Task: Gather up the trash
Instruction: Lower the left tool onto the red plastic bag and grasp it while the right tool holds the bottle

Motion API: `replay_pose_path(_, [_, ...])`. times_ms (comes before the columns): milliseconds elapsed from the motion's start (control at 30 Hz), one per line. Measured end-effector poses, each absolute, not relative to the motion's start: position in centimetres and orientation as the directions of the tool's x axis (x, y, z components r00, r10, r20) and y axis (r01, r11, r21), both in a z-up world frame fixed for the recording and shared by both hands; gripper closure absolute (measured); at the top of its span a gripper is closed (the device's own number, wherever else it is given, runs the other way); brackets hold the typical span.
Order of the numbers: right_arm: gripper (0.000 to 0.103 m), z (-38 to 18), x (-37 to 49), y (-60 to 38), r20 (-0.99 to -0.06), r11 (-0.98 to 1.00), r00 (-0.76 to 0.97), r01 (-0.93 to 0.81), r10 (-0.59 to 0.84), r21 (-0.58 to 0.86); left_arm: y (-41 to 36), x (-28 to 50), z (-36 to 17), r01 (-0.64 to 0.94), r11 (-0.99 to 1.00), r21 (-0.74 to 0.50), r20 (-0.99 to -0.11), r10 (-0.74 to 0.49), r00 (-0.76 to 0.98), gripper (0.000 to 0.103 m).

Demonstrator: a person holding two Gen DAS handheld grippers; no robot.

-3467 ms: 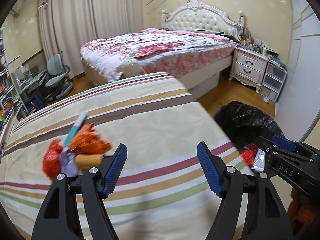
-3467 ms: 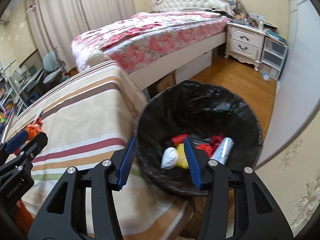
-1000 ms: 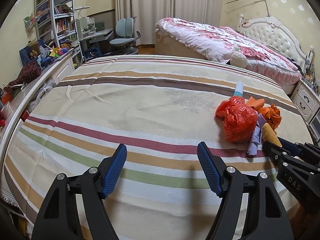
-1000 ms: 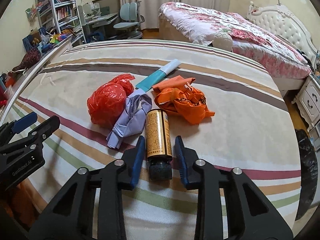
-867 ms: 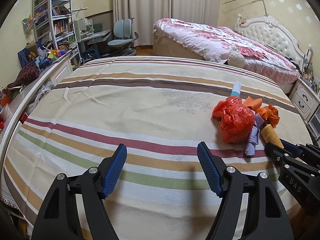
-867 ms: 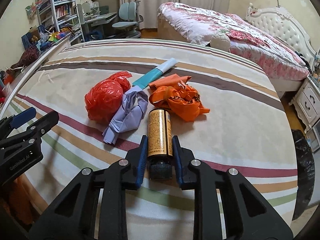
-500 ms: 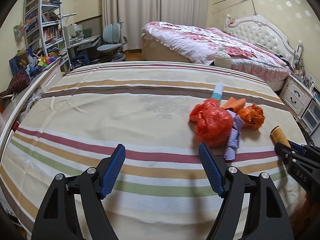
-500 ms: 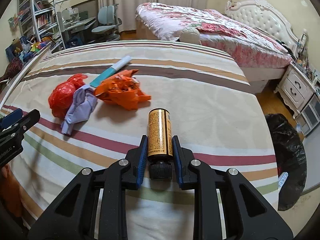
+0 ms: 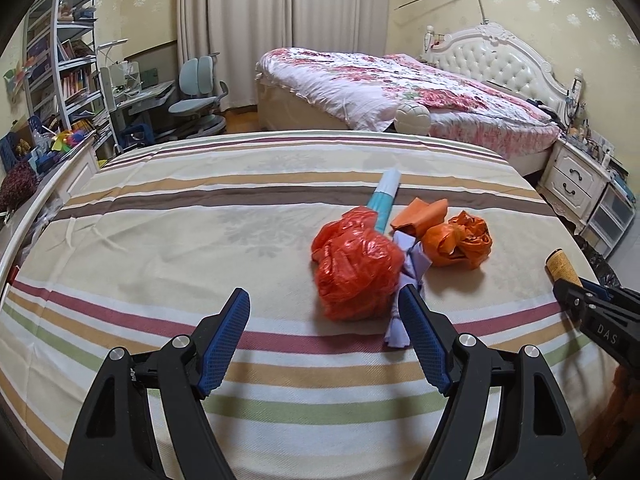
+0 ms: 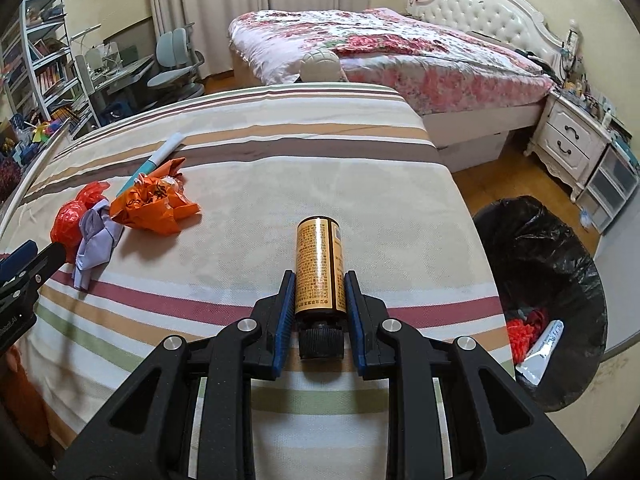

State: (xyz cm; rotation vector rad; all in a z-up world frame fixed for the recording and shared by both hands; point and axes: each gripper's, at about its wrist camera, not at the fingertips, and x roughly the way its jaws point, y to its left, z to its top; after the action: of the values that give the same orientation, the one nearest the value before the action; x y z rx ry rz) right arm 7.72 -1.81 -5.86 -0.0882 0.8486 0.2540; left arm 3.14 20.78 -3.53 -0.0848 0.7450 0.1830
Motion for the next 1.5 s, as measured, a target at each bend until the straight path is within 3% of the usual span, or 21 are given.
replay_pose_path(433, [0.079, -5.9, 7.5, -2.0, -0.750, 0.965, 0.630, -0.260, 0.201, 0.039, 22.6, 4.4, -4.2, -0.286, 0.957, -0.049, -0.725, 0.162, 0.669, 0.029])
replay_pose_path(700, [0.079, -5.9, 7.5, -2.0, -0.750, 0.965, 0.630, -0.260, 0.200, 0.039, 22.5, 4.4, -4.3, -0.264, 0.964, -0.029, -0.736, 0.158, 0.659, 0.050])
replay_pose_path(767, [0.079, -5.9, 7.5, -2.0, -0.750, 0.965, 0.630, -0.260, 0.200, 0.039, 22.5, 4.4, -4.5, -0.259, 0.965, -0.028, -0.740, 0.155, 0.655, 0.063])
replay_pose_path(867, [0.079, -5.9, 7.5, -2.0, -0.750, 0.965, 0.630, -0.260, 0.199, 0.038, 23.0, 4.3, -4.6, -0.254, 0.966, -0.048, -0.743, 0.136, 0.655, 0.073])
replay_pose_path(1033, [0.079, -5.8, 7.5, -2.0, -0.750, 0.965, 0.631, -0.260, 0.198, 0.036, 23.5, 3.6, -4.5, -0.258, 0.965, -0.037, -0.740, 0.147, 0.656, 0.076])
replay_pose_path(1233, [0.079, -5.9, 7.5, -1.9, -0.750, 0.965, 0.632, -0.260, 0.197, 0.035, 23.9, 1.9, -4.6, -0.268, 0.963, -0.033, -0.742, 0.156, 0.652, 0.076])
replay_pose_path(1300, [0.079, -5.8, 7.5, -1.9, -0.750, 0.965, 0.632, -0.260, 0.196, 0.034, 24.0, 1.8, -4.5, -0.273, 0.962, -0.031, -0.740, 0.162, 0.653, 0.072])
replay_pose_path(1367, [0.079, -5.8, 7.5, -1.9, -0.750, 0.965, 0.632, -0.260, 0.197, 0.034, 23.9, 1.9, -4.3, -0.278, 0.960, -0.032, -0.734, 0.166, 0.658, 0.049])
replay_pose_path(1433, [0.079, -5.8, 7.5, -1.9, -0.750, 0.965, 0.632, -0.259, 0.196, 0.034, 24.0, 2.1, -4.0, -0.281, 0.959, -0.029, -0.723, 0.174, 0.668, 0.039])
replay_pose_path(1500, [0.079, -5.8, 7.5, -1.9, -0.750, 0.965, 0.633, -0.259, 0.195, 0.031, 23.8, 2.6, -3.9, -0.276, 0.961, -0.019, -0.719, 0.179, 0.671, 0.036])
